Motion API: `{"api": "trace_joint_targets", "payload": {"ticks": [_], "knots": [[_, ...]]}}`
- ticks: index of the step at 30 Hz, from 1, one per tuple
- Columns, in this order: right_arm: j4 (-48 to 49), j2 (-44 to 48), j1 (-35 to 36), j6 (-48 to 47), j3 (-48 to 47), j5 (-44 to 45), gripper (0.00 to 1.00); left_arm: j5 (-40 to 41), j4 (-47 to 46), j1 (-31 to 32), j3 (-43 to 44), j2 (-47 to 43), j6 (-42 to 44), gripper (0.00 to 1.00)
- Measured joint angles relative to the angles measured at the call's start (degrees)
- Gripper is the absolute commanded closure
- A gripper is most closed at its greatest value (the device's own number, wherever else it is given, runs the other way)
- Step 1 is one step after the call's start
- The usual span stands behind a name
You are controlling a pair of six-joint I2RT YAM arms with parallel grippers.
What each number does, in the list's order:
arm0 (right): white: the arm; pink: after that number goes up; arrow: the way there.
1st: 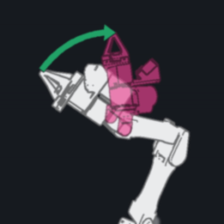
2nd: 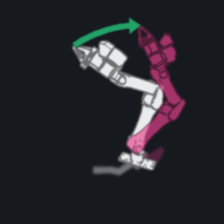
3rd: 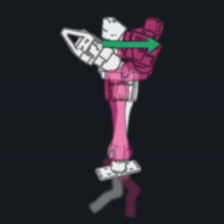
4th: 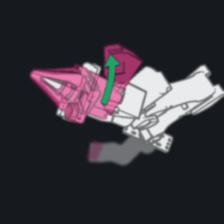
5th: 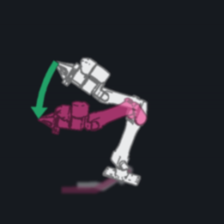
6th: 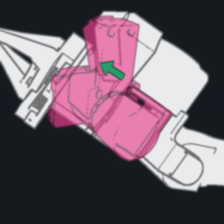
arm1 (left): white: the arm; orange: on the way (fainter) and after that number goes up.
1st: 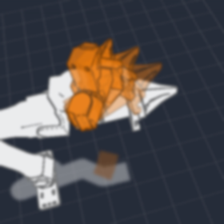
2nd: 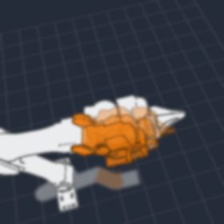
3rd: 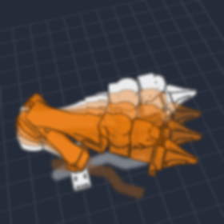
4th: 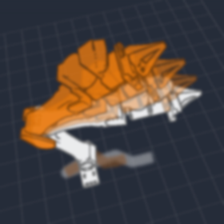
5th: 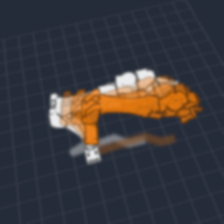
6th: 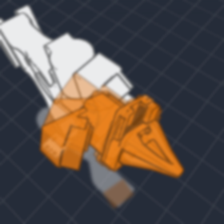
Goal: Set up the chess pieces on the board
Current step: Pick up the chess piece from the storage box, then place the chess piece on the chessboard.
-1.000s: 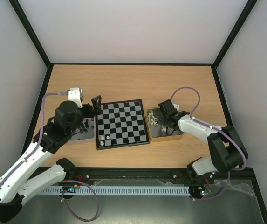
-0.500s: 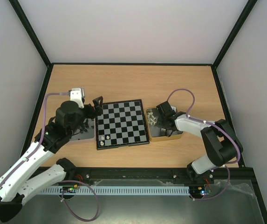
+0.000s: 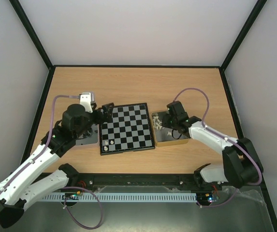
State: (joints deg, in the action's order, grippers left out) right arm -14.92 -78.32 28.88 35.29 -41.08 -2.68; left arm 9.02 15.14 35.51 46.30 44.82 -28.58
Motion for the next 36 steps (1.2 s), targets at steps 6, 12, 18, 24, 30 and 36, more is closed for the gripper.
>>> {"api": "trace_joint_targets", "payload": {"ticks": [6, 12, 18, 24, 30, 36], "knots": [[7.28, 6.47, 1.73, -1.62, 0.00, -12.72, 0.93, -11.74, -5.81, -0.17, -2.49, 4.70, -5.29, 0.03], [15.50, 8.61, 8.02, -4.55, 0.00, -25.55, 0.93, -25.18, -11.50, -0.17, -2.10, 12.96, -17.16, 0.14], [21.46, 9.14, 11.63, -7.58, -0.35, -34.34, 0.93, -32.06, -13.55, 0.13, -2.03, 19.08, -24.85, 0.30], [22.84, 9.05, 12.50, -9.57, -1.55, -37.16, 0.93, -36.09, -16.00, 0.20, -2.01, 20.72, -29.05, 0.49], [23.34, 8.83, 12.50, -9.81, -2.38, -37.13, 0.93, -38.53, -18.69, 0.20, -2.43, 21.29, -32.17, 0.62], [23.78, 8.35, 12.61, -9.31, -2.38, -36.02, 0.91, -39.85, -21.79, 0.20, -3.65, 21.29, -35.39, 0.79]]}}
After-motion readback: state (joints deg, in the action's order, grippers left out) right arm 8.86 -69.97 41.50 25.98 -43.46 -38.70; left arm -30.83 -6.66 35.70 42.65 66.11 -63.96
